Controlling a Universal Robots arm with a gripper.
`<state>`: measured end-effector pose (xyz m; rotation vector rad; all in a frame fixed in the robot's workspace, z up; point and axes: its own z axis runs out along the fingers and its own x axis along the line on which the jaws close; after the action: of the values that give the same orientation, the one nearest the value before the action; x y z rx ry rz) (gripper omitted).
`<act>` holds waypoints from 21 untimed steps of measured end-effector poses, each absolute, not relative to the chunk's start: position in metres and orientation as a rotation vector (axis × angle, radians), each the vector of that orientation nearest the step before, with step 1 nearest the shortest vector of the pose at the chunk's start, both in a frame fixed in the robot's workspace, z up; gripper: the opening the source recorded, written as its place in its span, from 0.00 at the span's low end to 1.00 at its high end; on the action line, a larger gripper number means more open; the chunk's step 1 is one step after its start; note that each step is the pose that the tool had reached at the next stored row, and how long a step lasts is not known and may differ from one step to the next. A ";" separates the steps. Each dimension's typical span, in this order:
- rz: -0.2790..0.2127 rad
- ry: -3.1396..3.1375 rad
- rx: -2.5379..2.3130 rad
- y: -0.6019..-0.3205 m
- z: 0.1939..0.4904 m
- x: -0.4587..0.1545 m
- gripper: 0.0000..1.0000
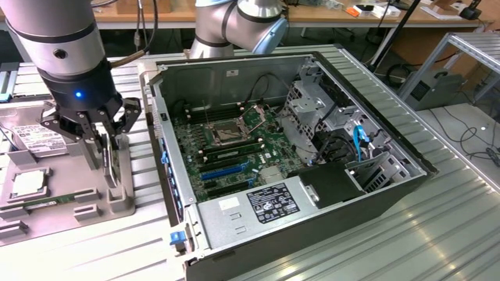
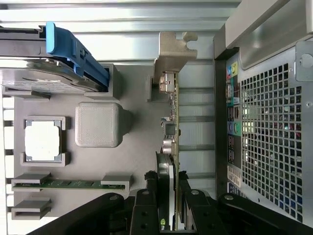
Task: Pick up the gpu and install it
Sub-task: 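Pick up the gpu and move the gpu toward the slot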
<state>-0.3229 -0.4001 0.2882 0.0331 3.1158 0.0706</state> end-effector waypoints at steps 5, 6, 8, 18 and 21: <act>0.072 3.116 0.033 -0.400 0.292 -0.323 0.27; 0.072 3.116 0.033 -0.400 0.294 -0.323 0.27; 0.072 3.116 0.033 -0.400 0.295 -0.323 0.27; 0.073 3.116 0.033 -0.400 0.300 -0.323 0.27; 0.074 3.116 0.033 -0.400 0.302 -0.323 0.27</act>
<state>-0.3229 -0.4001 0.3016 0.0331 3.1157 0.0738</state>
